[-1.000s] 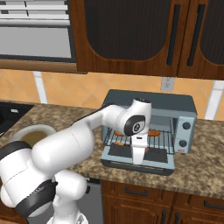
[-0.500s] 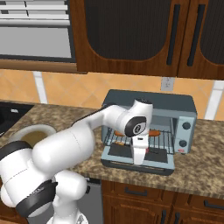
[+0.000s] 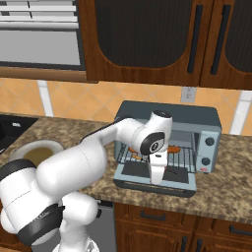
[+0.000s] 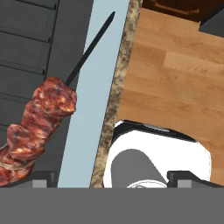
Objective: Pick up the kebab skewer and baguette bread, and place them inside the toaster oven. Close the toaster oven door and start by setting the timer.
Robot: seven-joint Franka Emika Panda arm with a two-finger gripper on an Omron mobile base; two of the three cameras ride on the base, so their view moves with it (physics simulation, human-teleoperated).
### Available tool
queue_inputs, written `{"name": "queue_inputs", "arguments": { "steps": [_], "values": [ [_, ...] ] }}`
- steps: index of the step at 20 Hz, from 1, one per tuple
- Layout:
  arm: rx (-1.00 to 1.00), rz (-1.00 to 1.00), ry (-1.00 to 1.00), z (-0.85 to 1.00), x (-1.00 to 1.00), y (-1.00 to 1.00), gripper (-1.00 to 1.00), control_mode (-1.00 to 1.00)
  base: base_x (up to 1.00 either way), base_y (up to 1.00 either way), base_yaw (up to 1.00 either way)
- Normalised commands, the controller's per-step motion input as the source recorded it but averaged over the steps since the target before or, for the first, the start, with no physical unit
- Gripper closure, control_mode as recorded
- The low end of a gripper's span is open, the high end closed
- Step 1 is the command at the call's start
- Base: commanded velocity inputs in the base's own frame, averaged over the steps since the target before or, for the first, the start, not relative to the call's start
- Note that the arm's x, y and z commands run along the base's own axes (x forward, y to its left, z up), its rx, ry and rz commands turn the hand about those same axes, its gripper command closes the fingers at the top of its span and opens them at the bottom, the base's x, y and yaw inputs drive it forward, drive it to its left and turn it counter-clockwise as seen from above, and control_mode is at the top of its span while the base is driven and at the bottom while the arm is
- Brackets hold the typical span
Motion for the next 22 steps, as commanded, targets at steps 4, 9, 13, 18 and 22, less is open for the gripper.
{"name": "queue_inputs", "arguments": {
  "steps": [4,9,13,18,22],
  "values": [
    [0.0,0.02,-0.05,-0.15,0.01,0.0,-1.0,-1.0,0.0,0.0,0.0],
    [0.0,0.01,0.0,-0.26,0.04,0.01,-1.0,-1.0,0.0,0.0,0.0],
    [0.0,0.01,-0.02,-0.03,0.24,0.01,-1.0,-1.0,0.0,0.0,0.0],
    [0.0,0.01,-0.03,0.0,0.31,0.0,-1.0,-1.0,0.0,0.0,0.0],
    [0.0,0.01,-0.03,0.03,0.3,0.0,-1.0,-1.0,0.0,0.0,0.0]
  ]
}}
